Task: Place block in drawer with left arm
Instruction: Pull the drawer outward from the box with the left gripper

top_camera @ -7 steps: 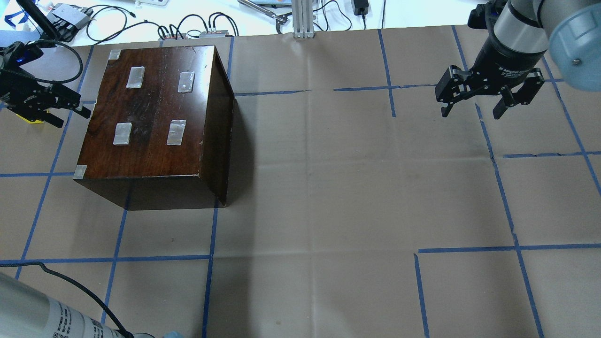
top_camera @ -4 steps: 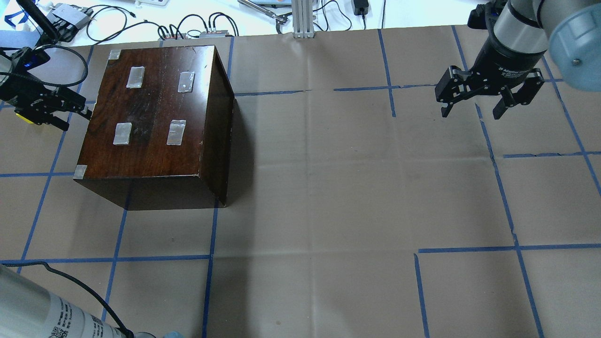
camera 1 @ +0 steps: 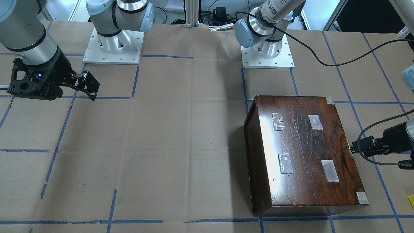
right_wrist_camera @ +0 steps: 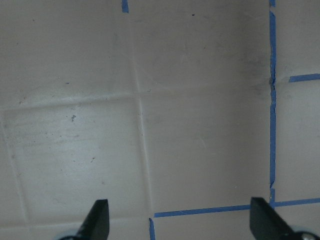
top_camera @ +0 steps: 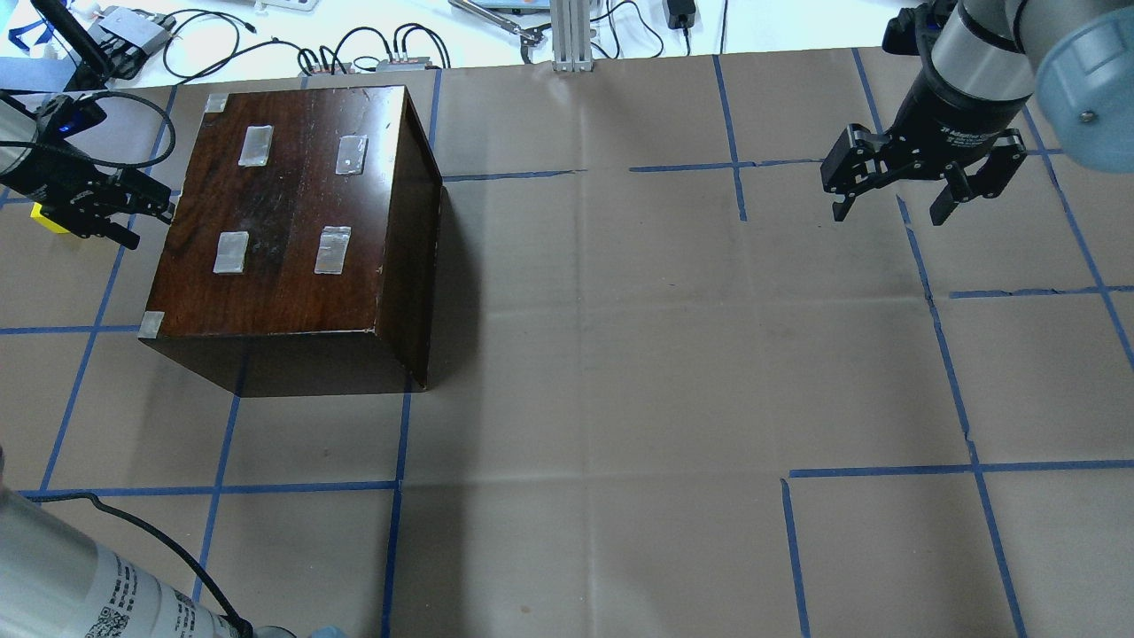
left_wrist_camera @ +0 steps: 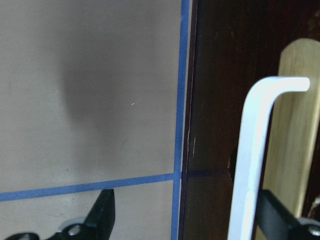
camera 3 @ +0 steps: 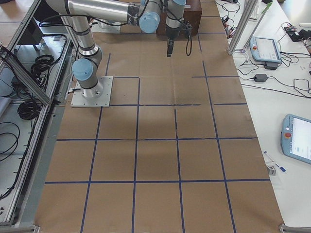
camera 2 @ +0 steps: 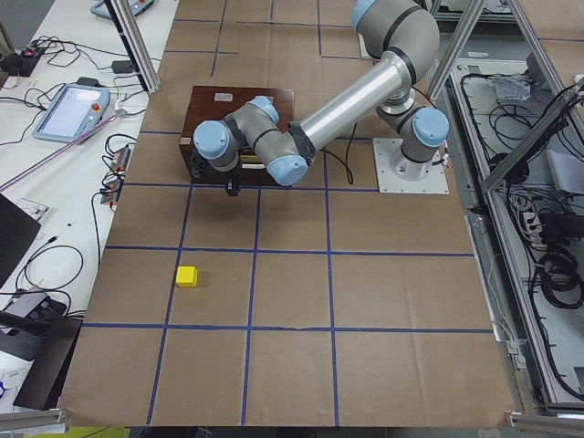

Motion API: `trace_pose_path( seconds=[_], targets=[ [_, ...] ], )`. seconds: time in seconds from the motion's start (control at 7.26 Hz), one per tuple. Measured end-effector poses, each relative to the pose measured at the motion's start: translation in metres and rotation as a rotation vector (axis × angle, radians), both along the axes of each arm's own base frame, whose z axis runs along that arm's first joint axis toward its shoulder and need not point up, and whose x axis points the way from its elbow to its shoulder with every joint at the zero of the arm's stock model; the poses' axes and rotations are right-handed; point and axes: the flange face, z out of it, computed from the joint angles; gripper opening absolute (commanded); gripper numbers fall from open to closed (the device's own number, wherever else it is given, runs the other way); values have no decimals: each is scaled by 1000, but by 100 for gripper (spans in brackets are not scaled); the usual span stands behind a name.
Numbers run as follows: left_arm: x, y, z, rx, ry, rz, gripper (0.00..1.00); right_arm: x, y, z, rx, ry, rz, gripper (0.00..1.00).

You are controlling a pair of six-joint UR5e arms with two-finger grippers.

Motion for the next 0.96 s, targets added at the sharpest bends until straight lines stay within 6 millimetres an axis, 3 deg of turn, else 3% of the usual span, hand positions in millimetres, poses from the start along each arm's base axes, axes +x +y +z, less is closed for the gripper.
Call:
trace_pose_path(
  seconds=[0.55,0.96],
  targets=[
    [10,-4,2,-20,-16,-13,99,0,0,0,-1,0,0,100],
    [41,7,2,-33,-21,-4,99,0,0,1,-1,0,0,100]
  ],
)
